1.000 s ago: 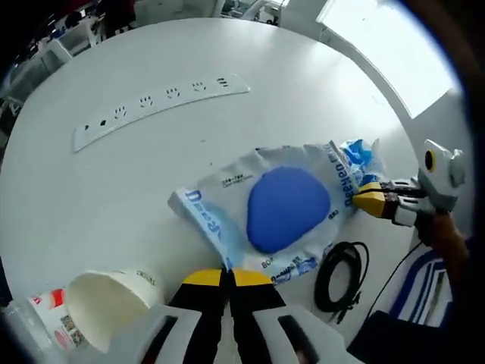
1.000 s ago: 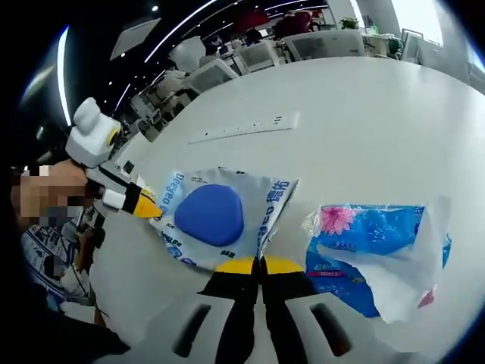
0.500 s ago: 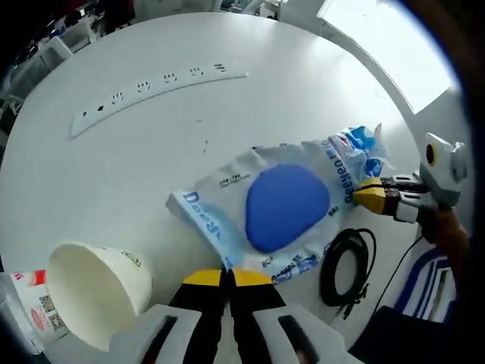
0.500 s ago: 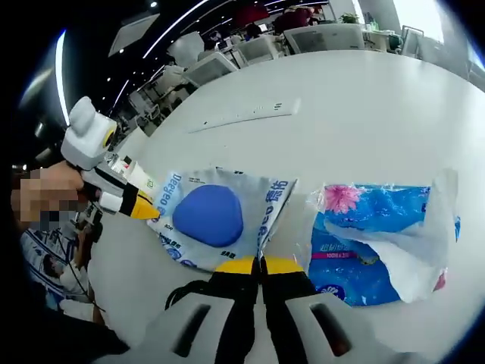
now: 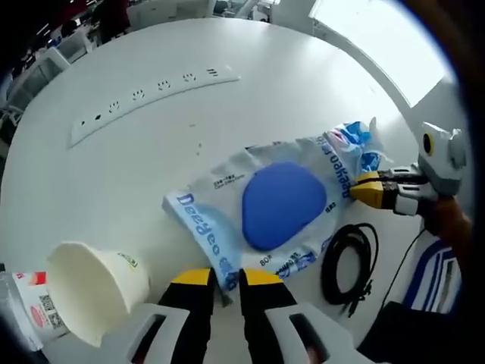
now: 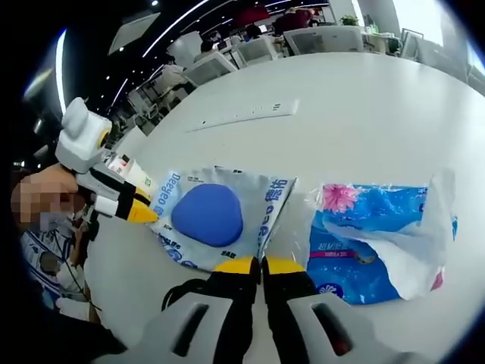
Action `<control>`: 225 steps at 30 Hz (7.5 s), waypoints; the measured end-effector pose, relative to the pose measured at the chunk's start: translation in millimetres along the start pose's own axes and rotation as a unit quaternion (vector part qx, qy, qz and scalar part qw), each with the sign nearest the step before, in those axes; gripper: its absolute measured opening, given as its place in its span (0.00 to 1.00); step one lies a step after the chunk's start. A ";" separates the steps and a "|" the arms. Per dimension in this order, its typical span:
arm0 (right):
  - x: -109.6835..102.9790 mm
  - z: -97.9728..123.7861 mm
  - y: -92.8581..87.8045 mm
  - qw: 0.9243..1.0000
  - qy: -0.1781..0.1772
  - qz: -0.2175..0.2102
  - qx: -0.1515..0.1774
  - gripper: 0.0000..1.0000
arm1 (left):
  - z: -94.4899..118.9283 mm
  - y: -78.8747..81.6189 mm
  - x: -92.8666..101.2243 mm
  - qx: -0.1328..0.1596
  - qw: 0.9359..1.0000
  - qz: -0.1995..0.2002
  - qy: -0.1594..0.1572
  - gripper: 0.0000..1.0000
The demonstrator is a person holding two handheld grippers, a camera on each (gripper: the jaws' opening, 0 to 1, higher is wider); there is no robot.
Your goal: Arrange the tabletop items into an orderly group along one side of the table until the central work area is clear of visible clutter.
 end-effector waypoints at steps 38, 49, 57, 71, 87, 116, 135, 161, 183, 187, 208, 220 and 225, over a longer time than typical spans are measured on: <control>-21.4 40.1 6.6 0.997 -0.007 0.045 0.056 0.24 | 33.6 0.1 33.2 0.099 0.995 -0.009 -0.013 0.26; -26.7 45.2 -12.4 0.998 -0.009 0.048 0.040 0.25 | 20.4 -22.4 50.9 0.086 0.996 -0.001 -0.036 0.26; -31.3 47.5 -33.1 0.998 -0.025 0.051 0.009 0.26 | 8.4 -33.8 72.7 0.064 0.996 -0.001 -0.061 0.25; -26.0 35.1 -62.3 0.993 -0.042 0.105 -0.035 0.28 | -6.4 -41.4 97.3 0.042 0.995 -0.002 -0.086 0.26; -26.4 26.9 -79.9 0.992 -0.066 0.099 -0.043 0.20 | -14.4 -40.8 110.0 0.042 0.995 0.000 -0.091 0.20; -31.7 37.9 -83.0 0.996 -0.075 -0.005 -0.054 0.04 | -10.1 -44.8 121.4 0.026 0.991 0.038 -0.129 0.01; -35.2 56.6 -68.1 0.996 -0.080 -0.008 -0.035 0.03 | 12.9 -35.6 127.8 0.050 0.989 0.030 -0.139 0.00; -5.8 85.3 -58.2 0.994 -0.100 -0.027 -0.028 0.02 | 18.7 -7.9 159.3 0.078 0.984 0.015 -0.157 0.00; 22.9 74.3 -76.6 0.991 -0.113 -0.047 -0.052 0.02 | -12.0 -2.9 175.2 0.063 0.985 0.031 -0.159 0.01; 24.4 68.9 -77.3 0.991 -0.110 -0.050 -0.050 0.03 | -15.9 -1.4 172.5 0.065 0.986 0.033 -0.152 0.01; 24.0 60.8 -74.1 0.995 -0.101 -0.001 -0.010 0.12 | -17.8 -3.8 164.9 0.085 0.986 -0.001 -0.144 0.17; 4.2 77.5 -53.6 0.995 -0.087 0.029 0.045 0.34 | 2.8 -13.8 152.7 0.120 0.984 -0.008 -0.128 0.32; -5.7 84.7 -51.7 0.994 -0.075 0.049 0.060 0.45 | 17.6 -16.1 141.8 0.161 0.980 -0.007 -0.113 0.37</control>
Point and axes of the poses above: the point that each gripper's makers call its tool centre point, and the gripper's own axes: z roughly backward along the fingers, x roughly to its right, y roughly out of its top, the point moved 2 cm from there along z, roughly backward along the fingers, and after that the axes turned 3 degrees about -z, right-handed, at the moved point
